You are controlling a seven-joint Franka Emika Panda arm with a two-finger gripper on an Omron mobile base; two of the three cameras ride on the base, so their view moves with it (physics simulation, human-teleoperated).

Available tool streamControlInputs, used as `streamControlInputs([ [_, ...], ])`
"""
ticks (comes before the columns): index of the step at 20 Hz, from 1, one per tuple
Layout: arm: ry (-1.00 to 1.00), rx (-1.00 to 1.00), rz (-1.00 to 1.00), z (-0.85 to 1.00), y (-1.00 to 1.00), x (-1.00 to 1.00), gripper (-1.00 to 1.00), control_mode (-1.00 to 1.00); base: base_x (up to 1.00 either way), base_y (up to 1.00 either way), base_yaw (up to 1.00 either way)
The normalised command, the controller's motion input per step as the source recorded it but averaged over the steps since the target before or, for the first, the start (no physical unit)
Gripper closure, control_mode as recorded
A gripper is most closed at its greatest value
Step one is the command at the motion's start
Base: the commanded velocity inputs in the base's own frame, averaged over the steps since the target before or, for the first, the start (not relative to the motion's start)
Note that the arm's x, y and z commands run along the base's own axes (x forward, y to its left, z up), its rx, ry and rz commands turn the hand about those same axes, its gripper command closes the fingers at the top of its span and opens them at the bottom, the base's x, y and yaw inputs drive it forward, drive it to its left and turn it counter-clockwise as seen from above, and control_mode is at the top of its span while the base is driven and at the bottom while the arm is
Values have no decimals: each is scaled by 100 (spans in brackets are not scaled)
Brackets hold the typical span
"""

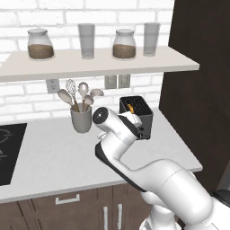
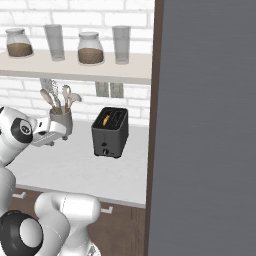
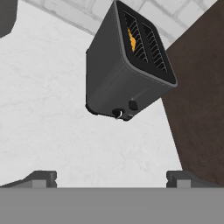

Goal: Start the toaster. Once the lever pops up, take the bread to the plate on the dining counter.

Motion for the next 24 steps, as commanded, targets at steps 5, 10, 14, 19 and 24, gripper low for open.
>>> streamControlInputs([
  [5, 0, 0, 0, 0, 0, 0, -100, -100, 0, 0, 0],
  [10, 0, 0, 0, 0, 0, 0, -100, -100, 0, 0, 0],
  [14, 0, 0, 0, 0, 0, 0, -100, -100, 0, 0, 0],
  [19, 0, 0, 0, 0, 0, 0, -100, -100, 0, 0, 0],
  [24, 0, 0, 0, 0, 0, 0, -100, -100, 0, 0, 0],
])
